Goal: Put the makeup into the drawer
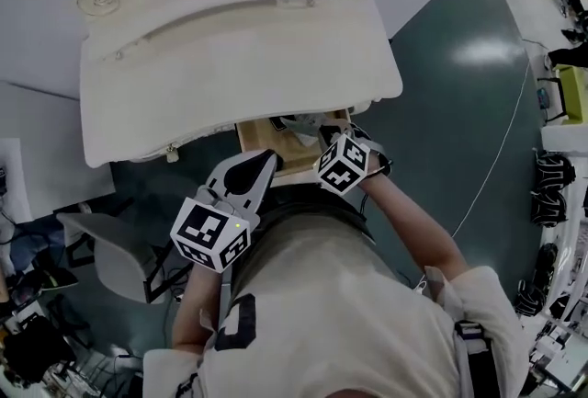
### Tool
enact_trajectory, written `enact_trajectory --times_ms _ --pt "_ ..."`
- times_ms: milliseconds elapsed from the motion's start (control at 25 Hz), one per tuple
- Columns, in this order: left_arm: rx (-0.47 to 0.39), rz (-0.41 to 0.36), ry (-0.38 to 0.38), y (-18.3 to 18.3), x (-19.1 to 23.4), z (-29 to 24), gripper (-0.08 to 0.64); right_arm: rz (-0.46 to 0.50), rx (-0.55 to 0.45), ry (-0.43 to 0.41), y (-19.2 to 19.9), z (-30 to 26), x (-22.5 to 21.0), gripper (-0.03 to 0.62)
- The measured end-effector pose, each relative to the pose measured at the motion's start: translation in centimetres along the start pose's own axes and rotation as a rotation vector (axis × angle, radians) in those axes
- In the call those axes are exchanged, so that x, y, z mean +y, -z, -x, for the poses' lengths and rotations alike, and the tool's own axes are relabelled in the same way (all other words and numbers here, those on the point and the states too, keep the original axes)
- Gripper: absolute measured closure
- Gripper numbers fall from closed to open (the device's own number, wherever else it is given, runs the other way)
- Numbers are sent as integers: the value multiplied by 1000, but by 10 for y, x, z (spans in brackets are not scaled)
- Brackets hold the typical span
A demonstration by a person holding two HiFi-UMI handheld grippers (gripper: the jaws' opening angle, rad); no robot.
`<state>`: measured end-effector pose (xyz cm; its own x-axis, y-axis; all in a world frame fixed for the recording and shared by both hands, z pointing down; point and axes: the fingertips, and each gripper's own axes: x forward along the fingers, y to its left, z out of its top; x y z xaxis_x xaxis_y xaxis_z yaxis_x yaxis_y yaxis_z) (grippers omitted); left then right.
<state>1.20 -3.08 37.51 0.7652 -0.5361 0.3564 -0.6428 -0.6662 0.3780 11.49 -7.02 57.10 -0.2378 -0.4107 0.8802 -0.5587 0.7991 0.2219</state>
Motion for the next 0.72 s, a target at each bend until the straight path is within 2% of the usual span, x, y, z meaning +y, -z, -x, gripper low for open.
enact_trajectory --times_ms 80,200,280,360,520,600,720 --pt "-6 8 -28 0 3 -1 529 41 -43 57 -8 11 -9 560" --pt "-12 20 -58 1 6 -4 529 210 -72 110 -8 11 -1 560" --pt "-11 23 -62 1 5 -6 529 322 -36 60 7 -7 19 560" --pt "-5 18 -63 2 3 -8 529 384 2 -32 22 -22 42 560" --pt "13 30 -73 9 8 -7 529 385 42 -193 35 -39 69 560" --pt "22 35 -75 12 10 -7 529 350 118 -204 47 -51 66 560" --pt "31 36 -69 13 10 -8 529 278 214 -170 61 -64 49 558"
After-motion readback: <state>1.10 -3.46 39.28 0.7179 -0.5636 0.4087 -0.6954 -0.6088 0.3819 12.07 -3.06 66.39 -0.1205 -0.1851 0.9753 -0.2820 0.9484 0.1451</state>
